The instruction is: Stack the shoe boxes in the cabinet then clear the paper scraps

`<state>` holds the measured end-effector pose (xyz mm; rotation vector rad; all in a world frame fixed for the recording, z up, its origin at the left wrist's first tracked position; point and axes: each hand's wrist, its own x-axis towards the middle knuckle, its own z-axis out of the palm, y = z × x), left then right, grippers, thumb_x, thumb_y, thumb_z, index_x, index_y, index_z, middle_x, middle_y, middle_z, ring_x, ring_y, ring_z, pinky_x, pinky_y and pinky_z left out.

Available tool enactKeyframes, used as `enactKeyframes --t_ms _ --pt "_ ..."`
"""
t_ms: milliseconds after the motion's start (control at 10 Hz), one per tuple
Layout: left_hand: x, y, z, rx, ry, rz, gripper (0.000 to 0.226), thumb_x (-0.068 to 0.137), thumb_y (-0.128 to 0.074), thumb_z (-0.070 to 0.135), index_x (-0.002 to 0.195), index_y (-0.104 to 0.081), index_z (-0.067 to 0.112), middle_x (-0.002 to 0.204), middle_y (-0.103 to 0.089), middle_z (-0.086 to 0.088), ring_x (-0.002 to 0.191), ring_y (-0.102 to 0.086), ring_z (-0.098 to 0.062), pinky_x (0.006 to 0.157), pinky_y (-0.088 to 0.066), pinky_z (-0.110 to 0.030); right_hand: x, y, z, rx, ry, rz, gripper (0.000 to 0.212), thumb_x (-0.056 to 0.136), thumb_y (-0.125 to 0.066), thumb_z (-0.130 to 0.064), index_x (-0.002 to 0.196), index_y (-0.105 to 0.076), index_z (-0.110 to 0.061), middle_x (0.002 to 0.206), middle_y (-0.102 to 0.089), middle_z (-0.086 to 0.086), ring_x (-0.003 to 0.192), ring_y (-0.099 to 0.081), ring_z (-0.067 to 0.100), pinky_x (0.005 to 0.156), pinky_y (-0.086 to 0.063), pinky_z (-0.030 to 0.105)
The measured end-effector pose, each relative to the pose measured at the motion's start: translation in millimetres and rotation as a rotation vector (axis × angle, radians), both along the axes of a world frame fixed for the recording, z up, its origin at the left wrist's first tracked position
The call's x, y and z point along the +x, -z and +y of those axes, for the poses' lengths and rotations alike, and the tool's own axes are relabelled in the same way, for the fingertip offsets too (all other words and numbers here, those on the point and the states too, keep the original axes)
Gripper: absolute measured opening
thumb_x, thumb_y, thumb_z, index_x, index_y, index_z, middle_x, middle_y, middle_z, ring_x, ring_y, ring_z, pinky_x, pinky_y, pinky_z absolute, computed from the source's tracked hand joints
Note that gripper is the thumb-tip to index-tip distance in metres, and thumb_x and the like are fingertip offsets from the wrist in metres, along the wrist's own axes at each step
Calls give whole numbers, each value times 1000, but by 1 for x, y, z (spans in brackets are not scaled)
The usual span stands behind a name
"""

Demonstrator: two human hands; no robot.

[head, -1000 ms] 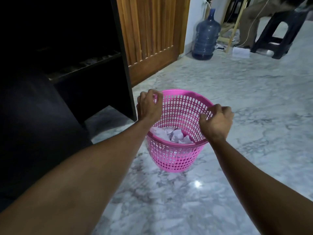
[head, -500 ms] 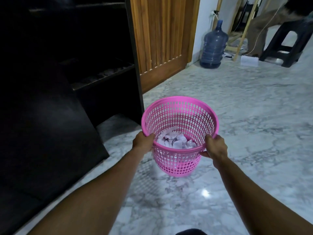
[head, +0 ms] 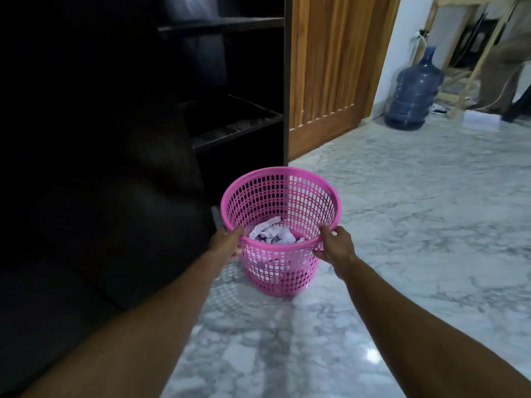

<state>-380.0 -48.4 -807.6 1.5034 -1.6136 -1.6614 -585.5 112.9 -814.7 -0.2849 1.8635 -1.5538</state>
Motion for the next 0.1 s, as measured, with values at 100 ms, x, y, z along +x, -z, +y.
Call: enactKeyframes --t_ms 100 --pt "8 -1 5 32 49 41 33 98 -64 35 125 -56 19 125 -66 -7 102 -69 -24 87 -58 -39 10 4 2 31 -11 -6 55 106 -52 -43 146 -47 -6 128 -65 16 110 -65 36 88 -60 51"
